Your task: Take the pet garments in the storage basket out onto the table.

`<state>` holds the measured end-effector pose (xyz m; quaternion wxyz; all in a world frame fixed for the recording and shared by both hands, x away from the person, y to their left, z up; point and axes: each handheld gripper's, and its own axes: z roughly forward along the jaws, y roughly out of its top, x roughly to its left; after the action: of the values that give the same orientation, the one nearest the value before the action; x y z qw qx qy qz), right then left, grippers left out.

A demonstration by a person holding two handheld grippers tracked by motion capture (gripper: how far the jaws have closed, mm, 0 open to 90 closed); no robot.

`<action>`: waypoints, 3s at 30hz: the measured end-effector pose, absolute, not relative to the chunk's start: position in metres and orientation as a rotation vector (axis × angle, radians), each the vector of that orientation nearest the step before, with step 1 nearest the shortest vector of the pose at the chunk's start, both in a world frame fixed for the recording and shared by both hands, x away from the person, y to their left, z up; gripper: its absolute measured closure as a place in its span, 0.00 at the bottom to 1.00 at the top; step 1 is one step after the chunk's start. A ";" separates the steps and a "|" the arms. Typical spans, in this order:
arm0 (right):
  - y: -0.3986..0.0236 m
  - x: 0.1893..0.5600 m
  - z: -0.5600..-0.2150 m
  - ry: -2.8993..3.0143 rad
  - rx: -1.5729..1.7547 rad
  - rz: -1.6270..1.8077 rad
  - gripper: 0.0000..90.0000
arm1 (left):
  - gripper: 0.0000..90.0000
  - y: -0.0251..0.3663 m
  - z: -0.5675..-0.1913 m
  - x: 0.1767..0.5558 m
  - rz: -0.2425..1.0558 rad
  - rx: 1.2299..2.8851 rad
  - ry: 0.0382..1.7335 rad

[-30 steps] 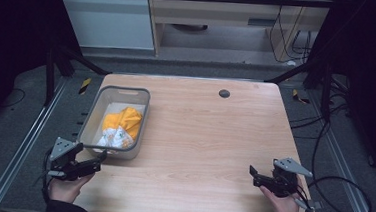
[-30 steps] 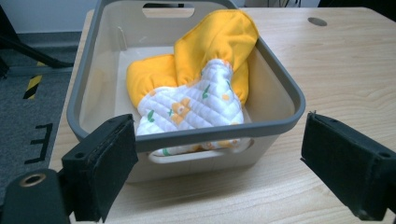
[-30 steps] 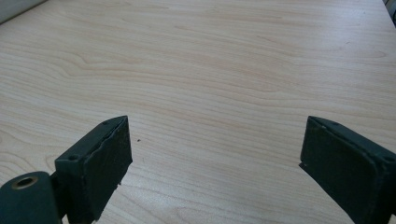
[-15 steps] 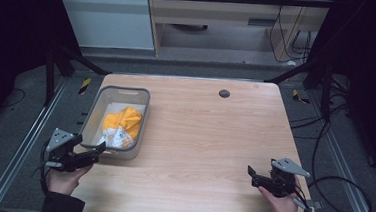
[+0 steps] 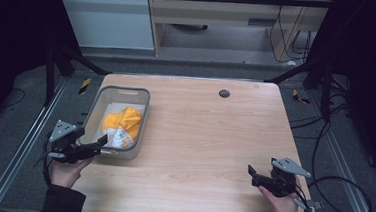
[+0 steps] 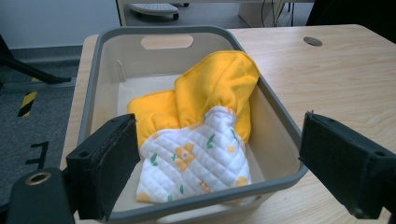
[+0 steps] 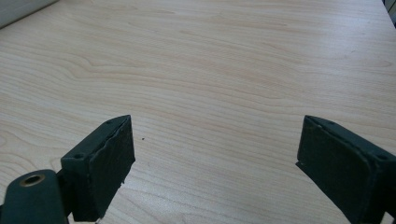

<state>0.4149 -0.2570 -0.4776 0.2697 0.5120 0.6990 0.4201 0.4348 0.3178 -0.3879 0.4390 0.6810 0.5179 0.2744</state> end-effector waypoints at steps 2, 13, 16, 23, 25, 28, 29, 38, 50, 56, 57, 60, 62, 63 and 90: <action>-0.257 0.415 -0.478 1.883 1.374 1.129 0.12 | 0.13 0.318 -0.386 0.437 0.683 1.696 1.285; -0.256 0.415 -0.477 1.882 1.365 1.124 0.12 | 0.13 0.320 -0.377 0.450 0.680 1.708 1.284; -0.256 0.415 -0.478 1.888 1.364 1.120 0.12 | 0.13 0.319 -0.377 0.454 0.680 1.711 1.284; -0.256 0.416 -0.478 1.891 1.363 1.120 0.12 | 0.14 0.317 -0.377 0.462 0.679 1.727 1.285; -0.256 0.416 -0.478 1.894 1.364 1.121 0.12 | 0.14 0.316 -0.378 0.467 0.671 1.741 1.289; -0.256 0.416 -0.478 1.897 1.371 1.125 0.12 | 0.15 0.314 -0.379 0.472 0.663 1.765 1.293; -0.256 0.416 -0.478 1.897 1.371 1.125 0.12 | 0.15 0.314 -0.379 0.472 0.663 1.765 1.293; -0.256 0.416 -0.478 1.901 1.372 1.123 0.12 | 0.16 0.305 -0.380 0.488 0.639 1.833 1.301; -0.256 0.417 -0.479 1.910 1.377 1.125 0.13 | 0.17 0.303 -0.377 0.500 0.613 1.884 1.318; -0.256 0.417 -0.479 1.914 1.368 1.118 0.13 | 0.17 0.299 -0.381 0.507 0.603 1.916 1.327; -0.256 0.417 -0.479 1.915 1.367 1.117 0.13 | 0.17 0.298 -0.383 0.509 0.599 1.922 1.331; -0.256 0.417 -0.480 1.917 1.367 1.117 0.13 | 0.18 0.297 -0.385 0.513 0.591 1.940 1.337; -0.256 0.418 -0.480 1.917 1.367 1.117 0.13 | 0.19 0.297 -0.386 0.513 0.589 1.941 1.340; -0.256 0.417 -0.480 1.919 1.369 1.117 0.13 | 0.19 0.296 -0.388 0.515 0.582 1.950 1.343; -0.254 0.418 -0.480 1.940 1.377 1.115 0.13 | 0.27 0.284 -0.412 0.530 0.520 2.055 1.362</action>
<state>0.4181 -0.2544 -0.4803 0.2541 0.5069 0.7142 0.4103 0.5295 0.2841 -0.4124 0.3062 0.7765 0.5145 0.1964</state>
